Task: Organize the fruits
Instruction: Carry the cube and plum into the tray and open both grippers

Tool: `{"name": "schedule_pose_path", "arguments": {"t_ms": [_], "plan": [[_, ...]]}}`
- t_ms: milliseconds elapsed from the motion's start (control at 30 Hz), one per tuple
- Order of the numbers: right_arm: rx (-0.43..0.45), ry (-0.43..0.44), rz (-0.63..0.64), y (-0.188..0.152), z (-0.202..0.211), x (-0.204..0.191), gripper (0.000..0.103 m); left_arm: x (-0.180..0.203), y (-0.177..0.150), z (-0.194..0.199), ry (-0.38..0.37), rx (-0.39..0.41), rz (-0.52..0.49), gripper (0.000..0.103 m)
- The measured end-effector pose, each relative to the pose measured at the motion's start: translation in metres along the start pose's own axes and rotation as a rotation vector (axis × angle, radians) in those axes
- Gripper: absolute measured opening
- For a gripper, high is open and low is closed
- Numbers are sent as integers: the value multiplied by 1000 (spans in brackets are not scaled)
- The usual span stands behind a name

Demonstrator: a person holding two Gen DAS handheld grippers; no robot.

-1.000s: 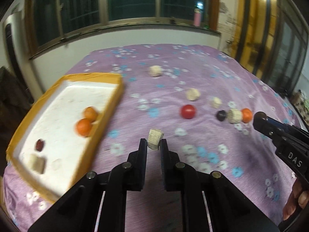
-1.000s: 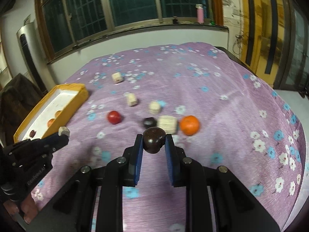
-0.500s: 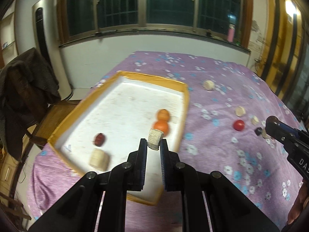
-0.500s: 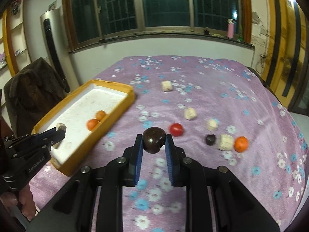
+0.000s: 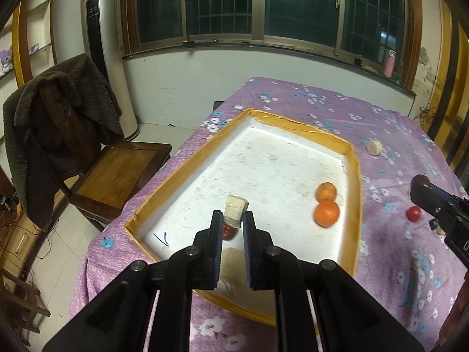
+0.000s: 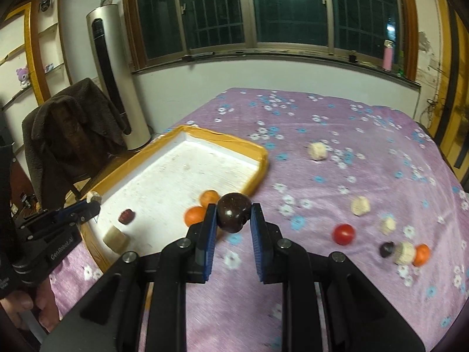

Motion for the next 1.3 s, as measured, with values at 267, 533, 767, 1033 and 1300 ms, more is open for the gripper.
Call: {"name": "schedule_pose_path", "arguments": {"t_ms": [267, 533, 767, 1033, 1300], "plan": [[-50, 53, 40, -7, -36, -36, 24, -12, 0, -17, 15, -31, 20, 11], [-98, 87, 68, -14, -64, -56, 24, -23, 9, -34, 20, -55, 38, 11], [-125, 89, 74, 0, -95, -63, 24, -13, 5, -38, 12, -57, 2, 11], [-164, 93, 72, 4, -126, -68, 24, -14, 3, -52, 9, -88, 6, 11], [-204, 93, 72, 2, -139, -69, 30, -16, -2, -50, -13, -123, 49, 45]]}}
Point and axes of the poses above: each gripper's, at about its wrist camera, not at the fingertips, and z roughly against the way its jaws point, x to its right, y to its top, the point moved 7 cm from there along -z, roughly the way its jaws point, and after that the axes turned 8 degrees about -z, right-handed, at the moved point
